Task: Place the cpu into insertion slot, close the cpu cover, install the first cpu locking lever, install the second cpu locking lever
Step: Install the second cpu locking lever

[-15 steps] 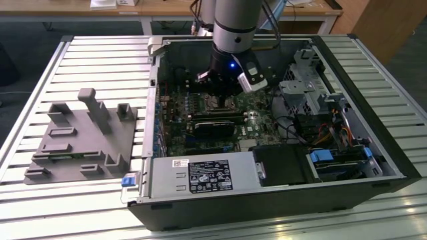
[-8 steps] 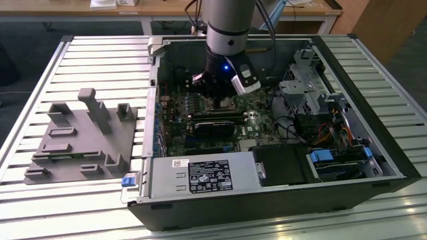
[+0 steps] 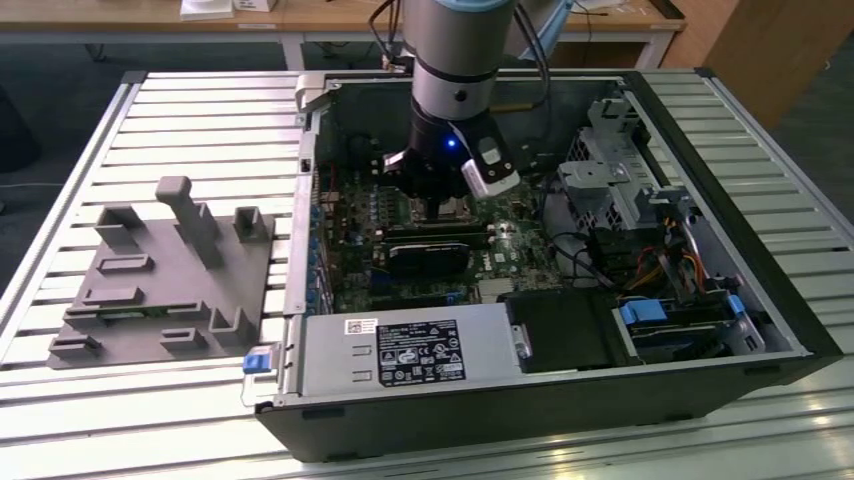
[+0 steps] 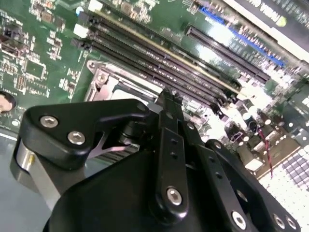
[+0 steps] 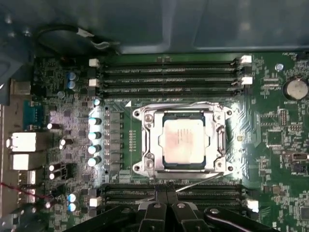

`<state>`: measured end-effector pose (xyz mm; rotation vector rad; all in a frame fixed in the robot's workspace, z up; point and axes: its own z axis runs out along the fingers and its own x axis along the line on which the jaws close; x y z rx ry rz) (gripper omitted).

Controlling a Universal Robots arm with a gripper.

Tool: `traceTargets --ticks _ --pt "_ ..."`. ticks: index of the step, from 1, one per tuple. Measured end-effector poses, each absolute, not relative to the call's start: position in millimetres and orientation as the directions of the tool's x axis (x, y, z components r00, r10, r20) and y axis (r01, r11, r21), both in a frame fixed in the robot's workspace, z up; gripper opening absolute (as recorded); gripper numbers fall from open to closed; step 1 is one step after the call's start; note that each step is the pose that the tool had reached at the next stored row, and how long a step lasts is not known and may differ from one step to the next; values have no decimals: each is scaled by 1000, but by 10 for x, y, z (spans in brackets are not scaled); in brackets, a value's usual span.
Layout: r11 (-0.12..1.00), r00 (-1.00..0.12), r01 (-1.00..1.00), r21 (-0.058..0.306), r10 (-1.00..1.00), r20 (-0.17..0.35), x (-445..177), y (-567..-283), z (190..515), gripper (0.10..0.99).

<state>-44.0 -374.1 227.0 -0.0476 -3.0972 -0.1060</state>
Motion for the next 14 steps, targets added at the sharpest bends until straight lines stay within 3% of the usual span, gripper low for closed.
traceTargets --ticks 14 --pt "994 -999 32 104 28 44 -555 -3791 2152 106"
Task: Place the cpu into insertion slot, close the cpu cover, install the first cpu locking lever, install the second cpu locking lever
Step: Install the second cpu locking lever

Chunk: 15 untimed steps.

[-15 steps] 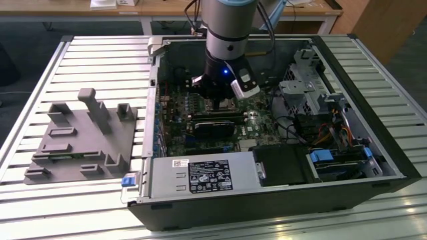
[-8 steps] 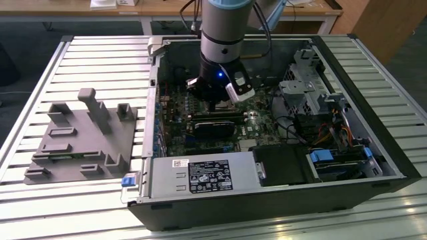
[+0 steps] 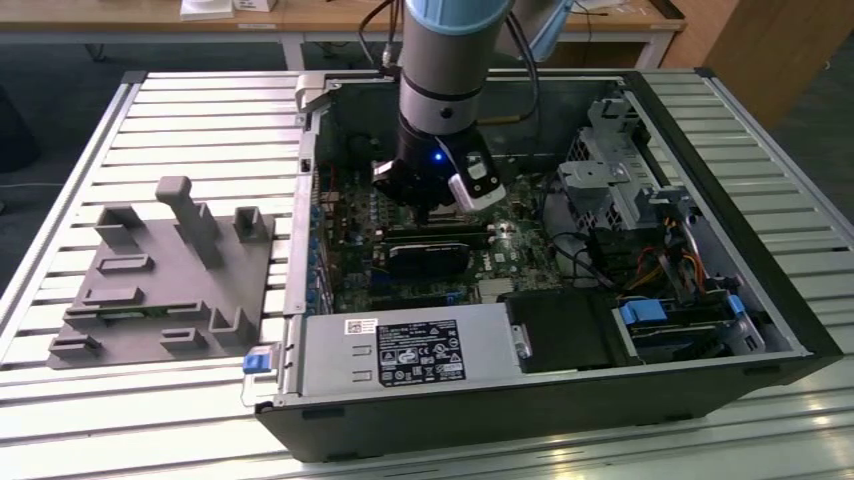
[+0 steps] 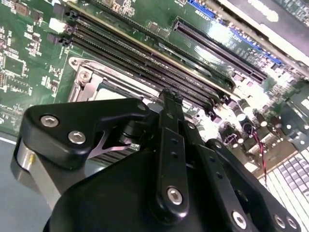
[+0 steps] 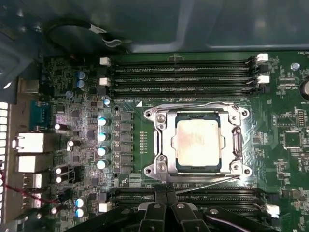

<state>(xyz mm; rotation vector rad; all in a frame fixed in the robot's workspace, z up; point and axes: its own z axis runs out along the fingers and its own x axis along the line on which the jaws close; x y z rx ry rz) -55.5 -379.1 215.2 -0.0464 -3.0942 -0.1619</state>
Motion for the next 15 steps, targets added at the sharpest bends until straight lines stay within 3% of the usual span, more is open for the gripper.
traceTargets --ticks 4,8,15 --pt "994 -999 32 105 28 45 -555 -3792 2086 106" --pt "990 -999 32 137 26 45 -555 -3822 2080 106" --pt "988 -999 32 150 26 46 -577 -3933 2079 106"
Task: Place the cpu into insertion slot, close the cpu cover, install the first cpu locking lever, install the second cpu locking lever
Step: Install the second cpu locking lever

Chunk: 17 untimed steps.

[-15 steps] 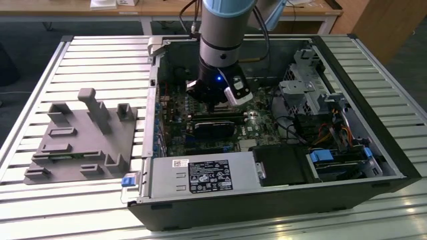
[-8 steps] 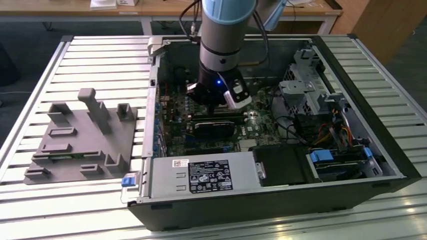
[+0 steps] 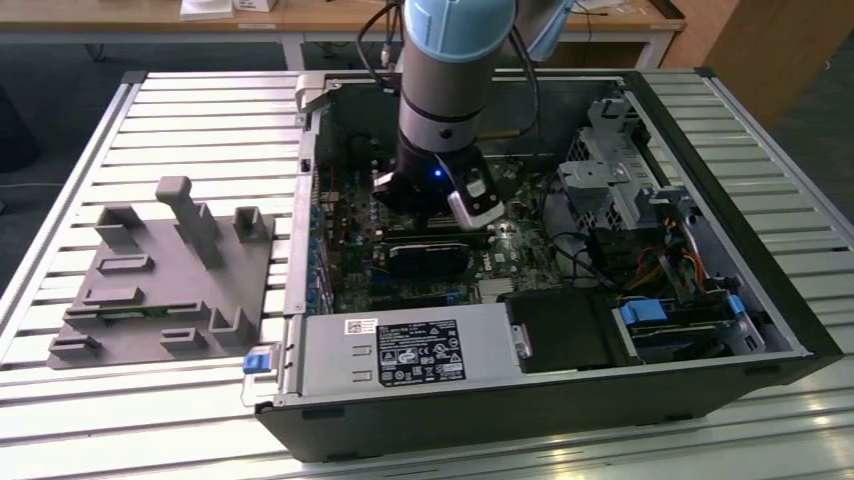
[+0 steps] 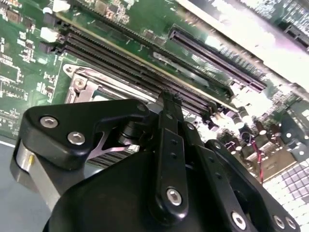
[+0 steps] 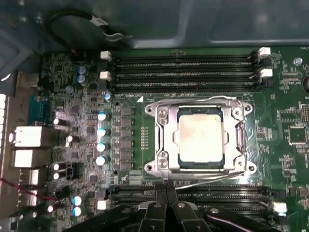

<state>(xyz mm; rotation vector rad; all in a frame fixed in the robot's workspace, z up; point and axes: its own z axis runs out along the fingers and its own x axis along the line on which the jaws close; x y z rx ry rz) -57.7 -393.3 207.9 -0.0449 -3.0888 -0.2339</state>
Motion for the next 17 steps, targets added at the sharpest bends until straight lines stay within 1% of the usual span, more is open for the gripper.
traceTargets --ticks 3,10,17 --pt "987 -999 32 159 25 44 -618 -3948 2076 106" --pt "978 -999 32 204 23 45 -644 -3947 2021 106" --pt "974 -999 31 223 22 43 -676 -3948 1965 106"
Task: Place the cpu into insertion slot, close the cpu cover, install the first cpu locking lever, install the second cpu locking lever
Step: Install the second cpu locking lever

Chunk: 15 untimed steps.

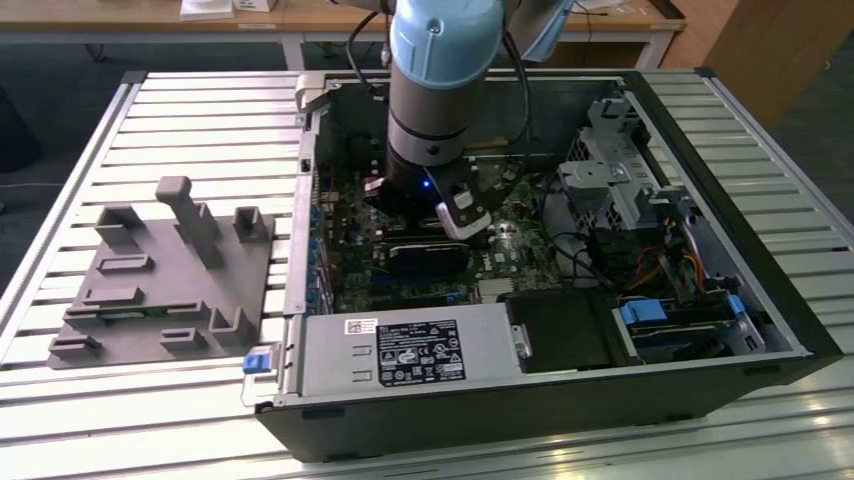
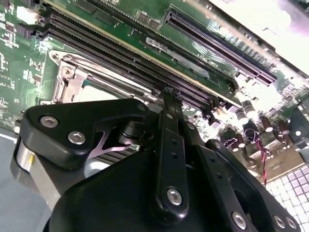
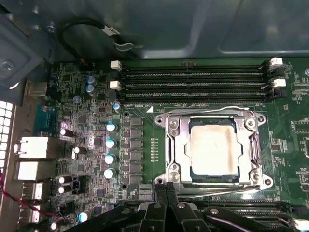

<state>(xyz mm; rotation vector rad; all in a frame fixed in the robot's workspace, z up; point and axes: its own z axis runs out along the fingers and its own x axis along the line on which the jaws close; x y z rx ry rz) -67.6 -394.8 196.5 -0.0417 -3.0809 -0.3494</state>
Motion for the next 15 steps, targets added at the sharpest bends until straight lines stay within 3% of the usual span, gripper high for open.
traceTargets --ticks 15 --pt "971 -999 31 239 22 43 -678 -3965 2029 106"
